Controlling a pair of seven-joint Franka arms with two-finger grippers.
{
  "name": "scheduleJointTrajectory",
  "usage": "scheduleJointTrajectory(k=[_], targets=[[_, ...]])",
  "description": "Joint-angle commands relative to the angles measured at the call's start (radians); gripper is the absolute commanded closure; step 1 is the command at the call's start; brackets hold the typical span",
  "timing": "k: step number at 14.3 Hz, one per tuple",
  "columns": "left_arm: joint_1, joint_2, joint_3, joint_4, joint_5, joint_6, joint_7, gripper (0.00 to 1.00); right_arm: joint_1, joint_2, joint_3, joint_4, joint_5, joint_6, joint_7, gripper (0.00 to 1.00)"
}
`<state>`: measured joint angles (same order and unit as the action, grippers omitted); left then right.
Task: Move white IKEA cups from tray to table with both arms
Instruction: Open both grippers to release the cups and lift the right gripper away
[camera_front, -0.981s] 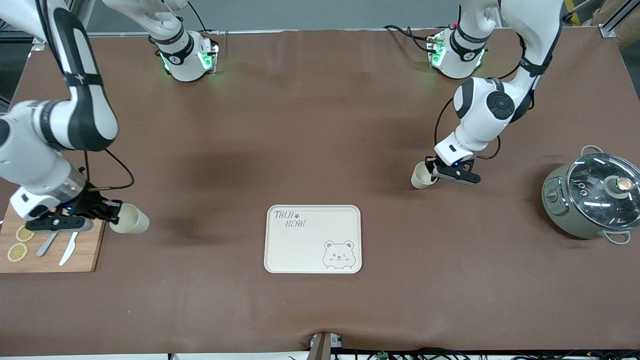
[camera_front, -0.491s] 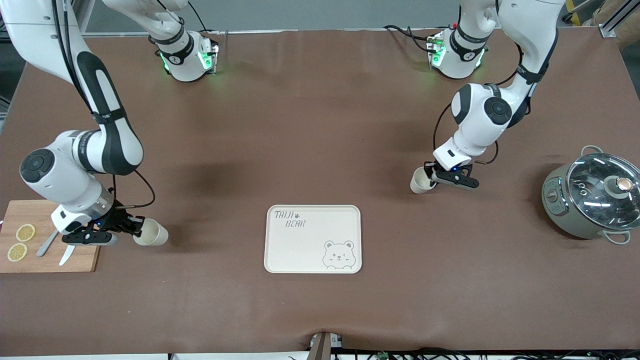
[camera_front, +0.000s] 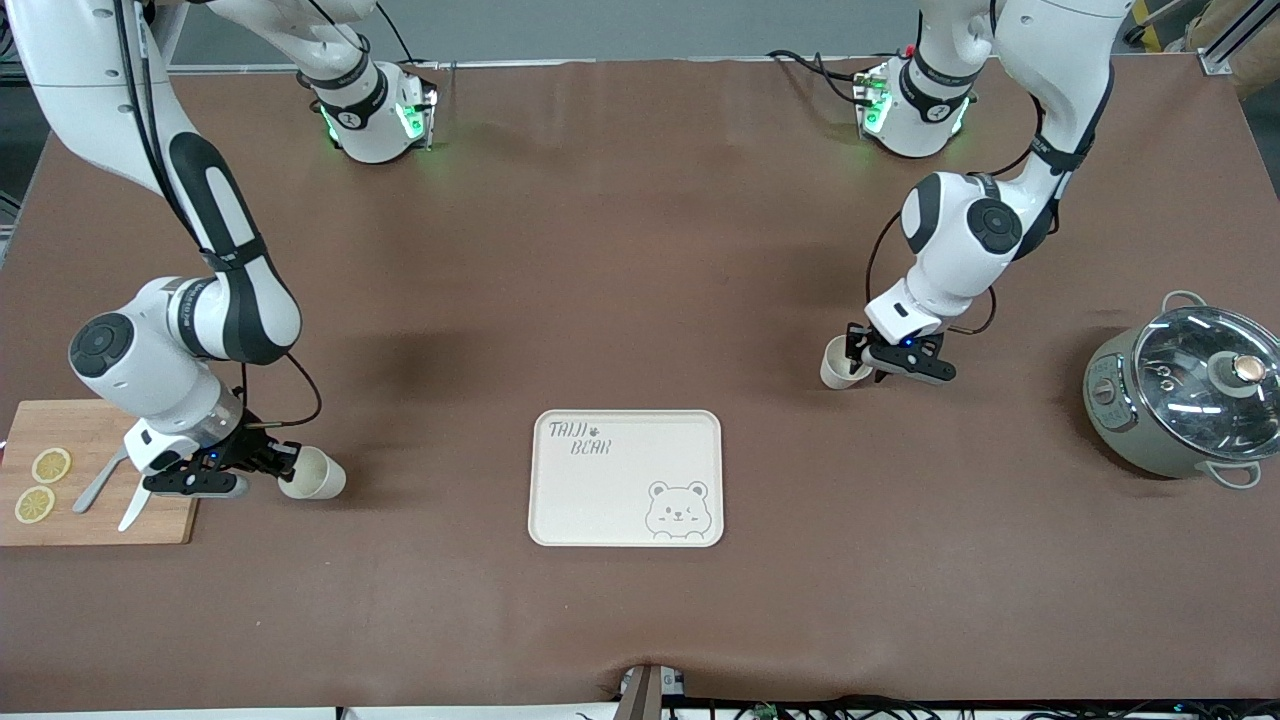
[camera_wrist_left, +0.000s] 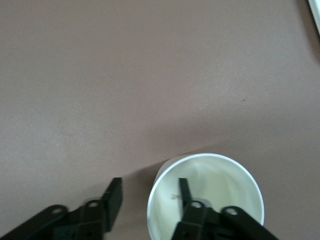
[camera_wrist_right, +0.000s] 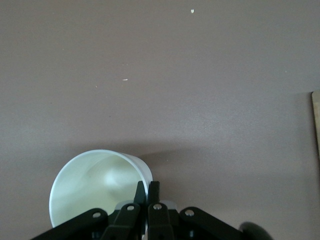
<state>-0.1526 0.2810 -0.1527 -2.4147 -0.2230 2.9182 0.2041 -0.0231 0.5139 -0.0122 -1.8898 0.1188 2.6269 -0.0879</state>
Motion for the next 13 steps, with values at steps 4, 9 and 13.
scheduleJointTrajectory(k=[4, 9, 13], targets=[[0.039, -0.063, -0.005, 0.014, -0.038, -0.095, 0.031, 0.0, -0.011, 0.018, 0.006, 0.014, 0.028, 0.031, -0.013, 0.87], [0.053, -0.112, 0.008, 0.263, -0.027, -0.584, 0.0, 0.0, -0.05, -0.004, 0.005, 0.015, 0.025, 0.013, -0.053, 0.0], [0.068, -0.089, 0.008, 0.436, -0.022, -0.757, -0.061, 0.0, -0.104, -0.133, 0.0, 0.148, 0.021, -0.374, -0.064, 0.0]])
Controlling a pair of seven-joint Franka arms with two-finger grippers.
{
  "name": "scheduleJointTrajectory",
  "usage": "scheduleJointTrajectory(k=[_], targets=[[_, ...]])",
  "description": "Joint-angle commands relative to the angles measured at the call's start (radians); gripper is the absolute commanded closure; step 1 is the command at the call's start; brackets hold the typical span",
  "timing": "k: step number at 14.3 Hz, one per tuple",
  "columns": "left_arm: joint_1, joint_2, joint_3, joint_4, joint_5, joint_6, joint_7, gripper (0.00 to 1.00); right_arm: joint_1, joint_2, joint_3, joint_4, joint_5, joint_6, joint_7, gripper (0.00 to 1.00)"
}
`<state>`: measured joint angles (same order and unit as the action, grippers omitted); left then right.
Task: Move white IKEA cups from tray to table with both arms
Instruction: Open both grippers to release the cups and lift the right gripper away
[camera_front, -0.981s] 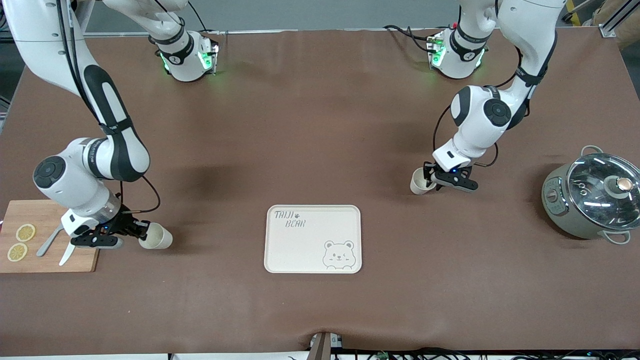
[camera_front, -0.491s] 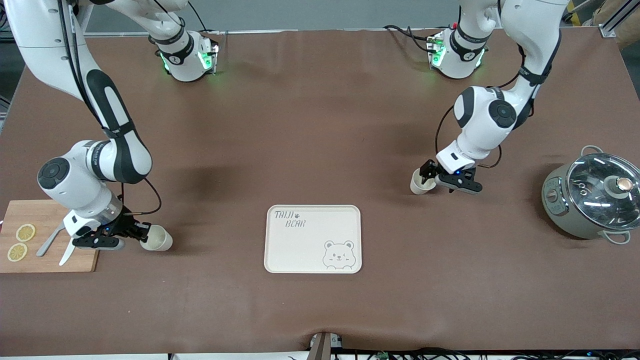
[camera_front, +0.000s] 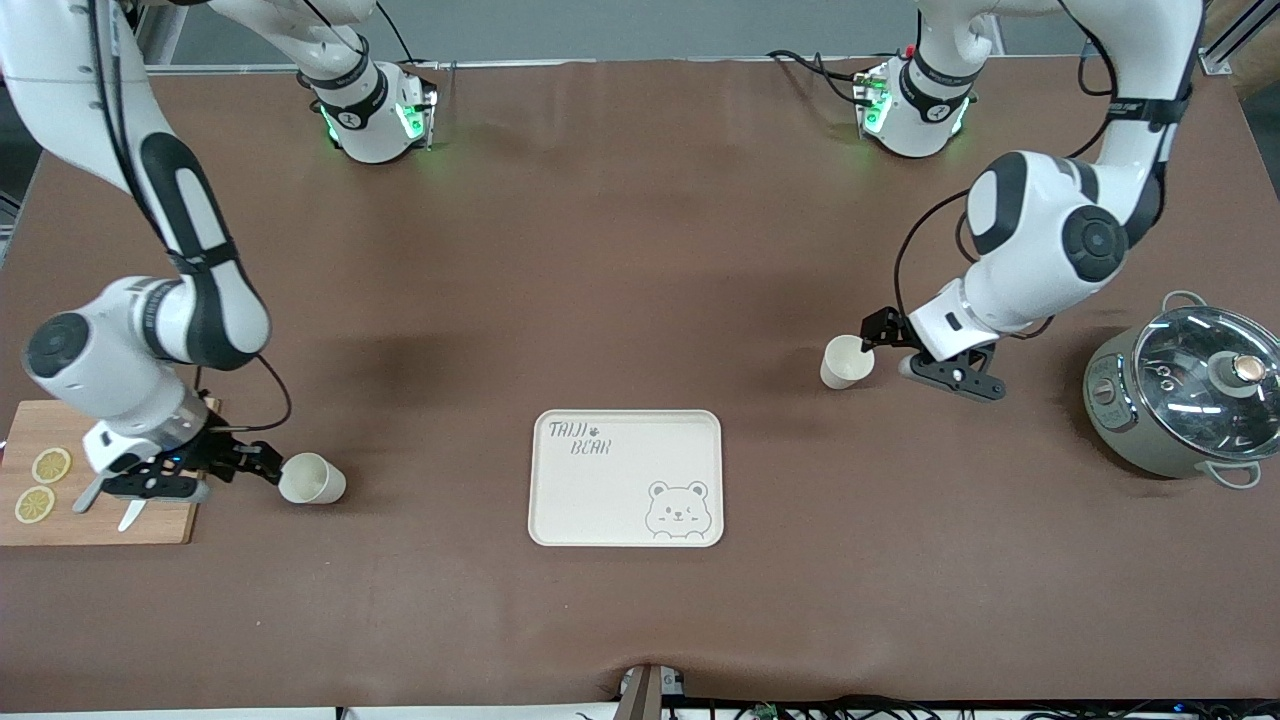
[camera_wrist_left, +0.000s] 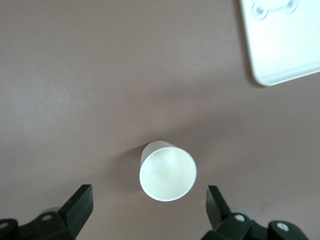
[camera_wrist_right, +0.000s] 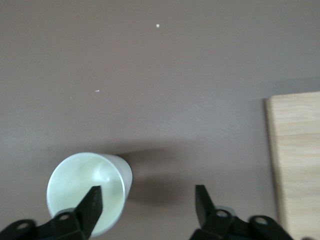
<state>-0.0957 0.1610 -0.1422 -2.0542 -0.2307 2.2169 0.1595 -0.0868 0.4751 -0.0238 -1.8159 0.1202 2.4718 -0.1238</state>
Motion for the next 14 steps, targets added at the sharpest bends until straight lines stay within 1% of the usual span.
scheduleJointTrajectory(k=[1, 3, 4, 5, 6, 8, 9, 10, 11, 13, 14], targets=[[0.017, 0.034, 0.0, 0.095, -0.015, -0.069, -0.02, 0.0, -0.065, -0.121, 0.012, 0.151, 0.018, -0.376, -0.027, 0.0], [0.019, 0.04, 0.001, 0.147, -0.003, -0.111, -0.018, 0.0, -0.105, -0.145, 0.012, 0.312, 0.018, -0.685, -0.027, 0.0], [0.022, 0.041, -0.002, 0.187, 0.073, -0.132, -0.018, 0.0, -0.123, -0.147, 0.012, 0.375, 0.015, -0.809, -0.024, 0.0], [0.018, 0.055, -0.005, 0.245, 0.155, -0.179, -0.024, 0.0, -0.135, -0.147, 0.01, 0.42, 0.013, -0.879, -0.022, 0.0], [0.011, 0.072, -0.005, 0.323, 0.19, -0.262, -0.026, 0.0, -0.145, -0.148, 0.008, 0.431, 0.013, -0.907, -0.022, 0.0], [0.008, 0.133, -0.004, 0.524, 0.227, -0.446, -0.026, 0.0, -0.143, -0.162, 0.01, 0.431, 0.007, -0.901, -0.019, 0.0], [0.007, 0.158, -0.004, 0.607, 0.252, -0.523, -0.026, 0.0, -0.14, -0.161, 0.012, 0.431, -0.011, -0.901, -0.019, 0.0], [0.005, 0.167, -0.004, 0.65, 0.266, -0.574, -0.026, 0.0, -0.139, -0.162, 0.013, 0.431, -0.027, -0.901, -0.019, 0.0], [0.005, 0.163, -0.004, 0.664, 0.267, -0.583, -0.026, 0.0, -0.137, -0.164, 0.015, 0.431, -0.025, -0.901, -0.017, 0.0], [0.007, 0.152, -0.007, 0.666, 0.267, -0.597, -0.026, 0.0, -0.122, -0.165, 0.021, 0.431, -0.028, -0.896, 0.012, 0.0], [0.007, 0.144, -0.008, 0.667, 0.269, -0.623, -0.026, 0.0, -0.094, -0.165, 0.018, 0.432, -0.03, -0.896, 0.083, 0.0]])
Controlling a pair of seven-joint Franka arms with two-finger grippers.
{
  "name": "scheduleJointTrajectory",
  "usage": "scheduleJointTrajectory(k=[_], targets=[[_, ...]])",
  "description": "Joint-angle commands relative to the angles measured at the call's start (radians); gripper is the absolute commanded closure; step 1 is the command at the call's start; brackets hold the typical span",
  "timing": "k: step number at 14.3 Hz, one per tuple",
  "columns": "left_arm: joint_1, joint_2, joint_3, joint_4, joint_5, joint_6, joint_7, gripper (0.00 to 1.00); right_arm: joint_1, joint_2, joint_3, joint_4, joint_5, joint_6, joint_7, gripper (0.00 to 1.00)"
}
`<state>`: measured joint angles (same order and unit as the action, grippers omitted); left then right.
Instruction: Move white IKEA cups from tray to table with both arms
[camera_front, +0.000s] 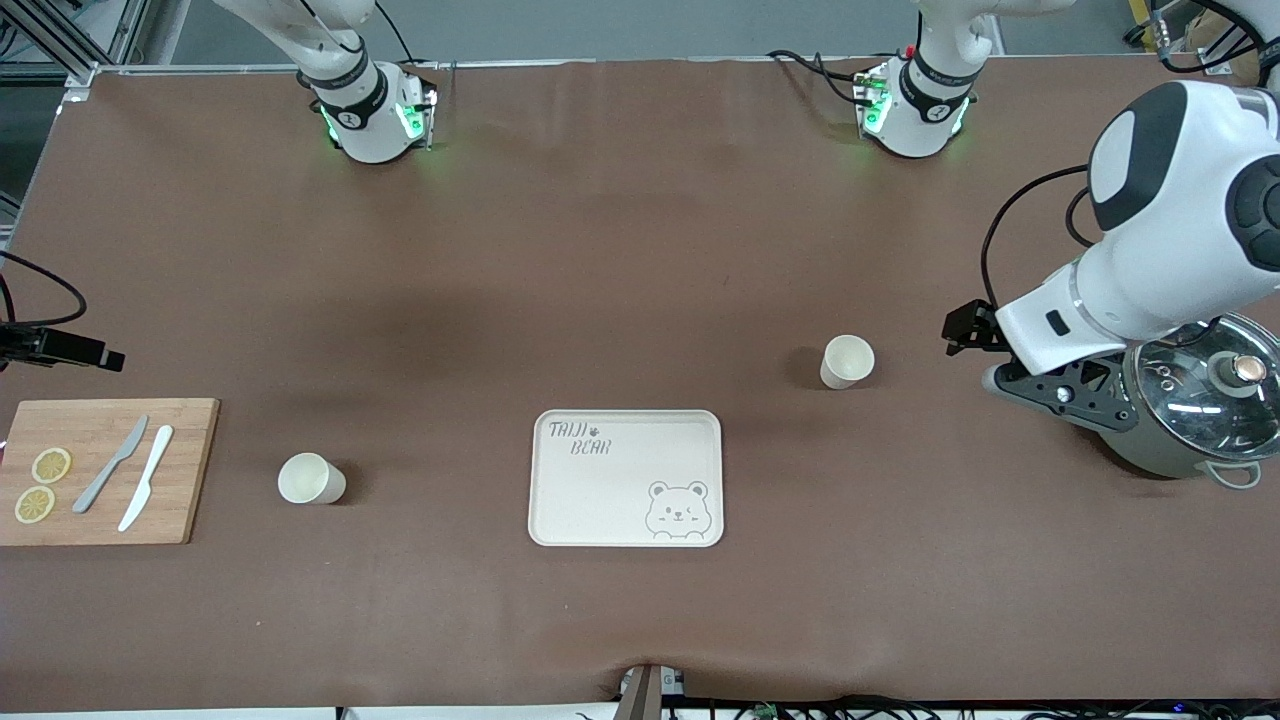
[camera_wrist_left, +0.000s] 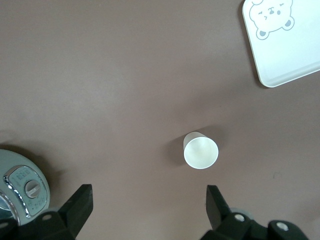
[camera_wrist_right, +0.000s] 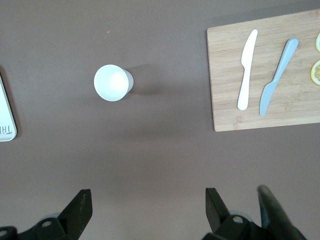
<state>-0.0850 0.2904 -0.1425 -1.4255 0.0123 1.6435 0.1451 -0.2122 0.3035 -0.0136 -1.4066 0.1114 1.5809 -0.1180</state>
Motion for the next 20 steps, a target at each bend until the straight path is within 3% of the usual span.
scheduleJointTrajectory(k=[1, 3, 11, 13, 15, 20], targets=[[-0.002, 0.001, -0.006, 0.049, 0.025, -0.069, -0.012, 0.0, 0.048, 0.006, 0.006, 0.024, -0.029, -0.005, 0.146, 0.0], [0.004, -0.014, -0.009, 0.053, 0.026, -0.091, -0.012, 0.0, 0.062, 0.006, 0.009, 0.024, -0.067, -0.005, 0.17, 0.0], [0.017, -0.111, 0.0, 0.047, 0.034, -0.091, -0.045, 0.0, 0.059, 0.003, 0.009, 0.024, -0.064, 0.005, 0.169, 0.0], [0.085, -0.132, 0.001, 0.031, 0.035, -0.093, -0.038, 0.0, 0.059, -0.001, 0.009, 0.024, -0.067, 0.005, 0.169, 0.0], [0.134, -0.129, -0.002, 0.033, 0.032, -0.093, -0.029, 0.0, 0.057, -0.009, 0.006, 0.024, -0.064, 0.005, 0.169, 0.0], [0.145, -0.117, 0.004, 0.039, 0.032, -0.077, -0.007, 0.0, 0.057, -0.01, 0.006, 0.024, -0.055, 0.016, 0.167, 0.0]])
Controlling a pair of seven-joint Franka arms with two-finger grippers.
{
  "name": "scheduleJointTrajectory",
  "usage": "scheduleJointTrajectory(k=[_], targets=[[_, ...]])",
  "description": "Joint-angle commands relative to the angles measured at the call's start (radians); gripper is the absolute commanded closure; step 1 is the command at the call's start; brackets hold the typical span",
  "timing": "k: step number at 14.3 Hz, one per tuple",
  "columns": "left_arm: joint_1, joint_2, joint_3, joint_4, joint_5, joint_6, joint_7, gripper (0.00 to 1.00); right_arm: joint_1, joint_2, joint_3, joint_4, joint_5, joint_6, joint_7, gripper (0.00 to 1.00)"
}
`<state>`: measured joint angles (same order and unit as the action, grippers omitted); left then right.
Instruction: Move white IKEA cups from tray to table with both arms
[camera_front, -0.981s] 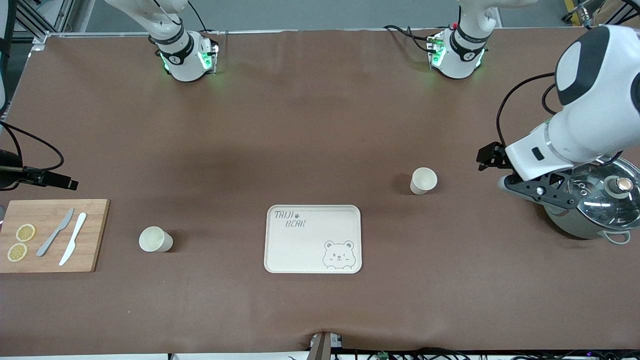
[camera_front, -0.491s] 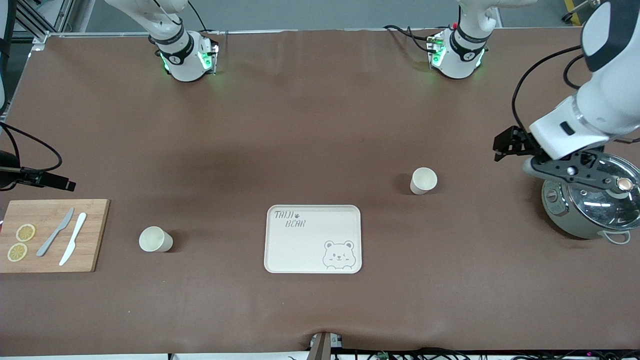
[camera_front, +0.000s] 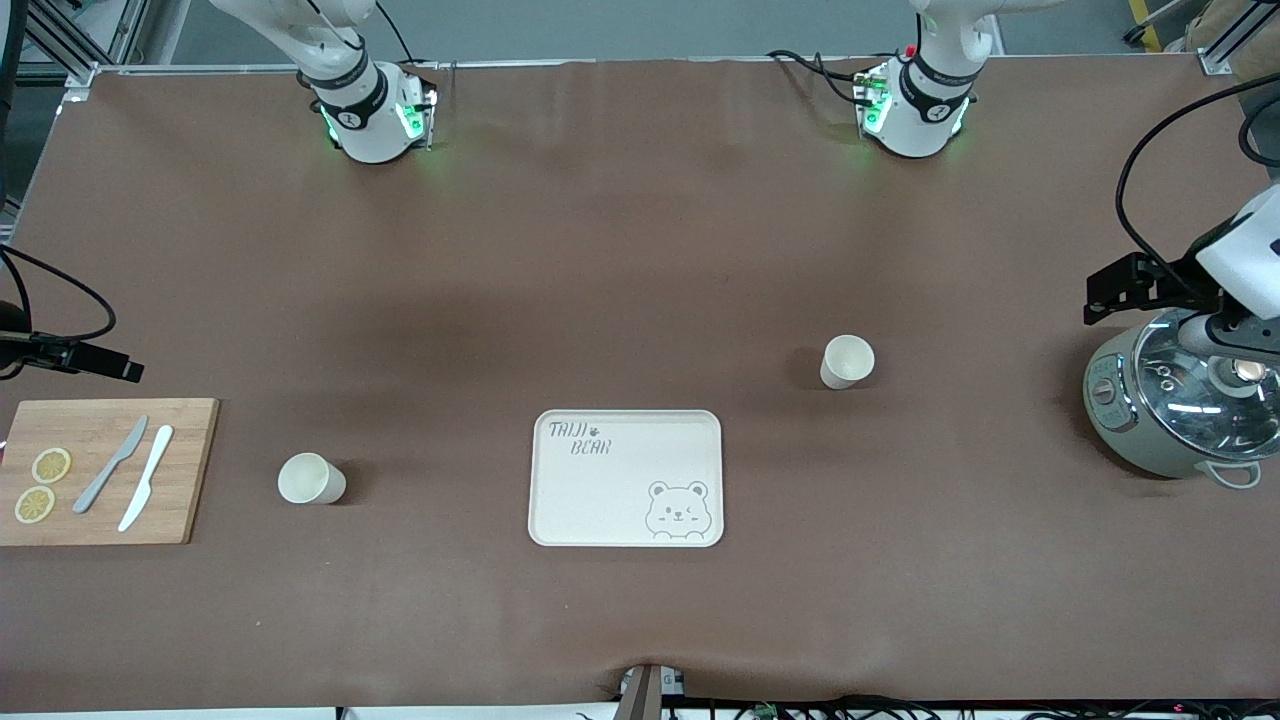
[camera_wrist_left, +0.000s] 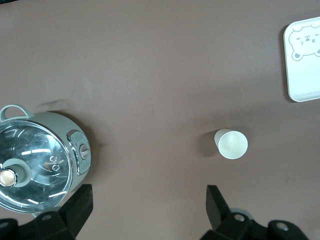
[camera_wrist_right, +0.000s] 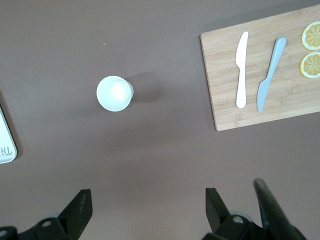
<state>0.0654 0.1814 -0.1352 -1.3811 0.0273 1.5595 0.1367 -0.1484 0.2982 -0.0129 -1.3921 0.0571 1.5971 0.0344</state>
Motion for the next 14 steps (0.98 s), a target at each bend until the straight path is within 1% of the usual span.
scheduleJointTrajectory(k=[1, 2, 3, 4, 5, 6, 9, 11, 12, 14], targets=[[0.004, -0.008, -0.003, -0.006, 0.019, 0.007, 0.001, 0.0, -0.007, -0.005, 0.005, 0.01, 0.001, 0.007, 0.016, 0.0], [-0.002, -0.007, 0.0, -0.009, 0.017, 0.007, 0.001, 0.0, -0.007, -0.007, 0.005, 0.01, 0.001, 0.014, 0.016, 0.0], [-0.044, -0.008, 0.043, -0.01, 0.017, 0.007, 0.0, 0.0, -0.008, -0.007, 0.005, 0.01, 0.001, 0.014, 0.015, 0.0], [-0.156, -0.01, 0.163, -0.01, 0.011, 0.004, -0.005, 0.0, -0.008, -0.007, 0.004, 0.01, 0.001, 0.012, 0.015, 0.0], [-0.226, -0.013, 0.261, -0.01, -0.004, 0.002, -0.002, 0.0, -0.008, -0.007, 0.004, 0.01, 0.001, 0.014, 0.015, 0.0], [-0.236, -0.017, 0.272, -0.012, -0.02, -0.001, 0.004, 0.0, -0.008, -0.007, 0.004, 0.01, 0.003, 0.014, 0.015, 0.0], [-0.246, -0.042, 0.273, -0.022, -0.023, -0.015, 0.015, 0.0, -0.008, -0.007, 0.004, 0.01, 0.004, 0.017, 0.015, 0.0], [-0.254, -0.103, 0.273, -0.084, -0.035, -0.012, 0.015, 0.0, -0.01, -0.007, 0.004, 0.01, 0.004, 0.017, 0.015, 0.0], [-0.253, -0.117, 0.273, -0.105, -0.044, -0.007, 0.018, 0.0, -0.01, -0.007, 0.004, 0.01, 0.004, 0.018, 0.015, 0.0], [-0.254, -0.119, 0.27, -0.107, -0.044, -0.007, 0.018, 0.0, -0.01, -0.007, 0.004, 0.008, 0.004, 0.021, 0.015, 0.0]])
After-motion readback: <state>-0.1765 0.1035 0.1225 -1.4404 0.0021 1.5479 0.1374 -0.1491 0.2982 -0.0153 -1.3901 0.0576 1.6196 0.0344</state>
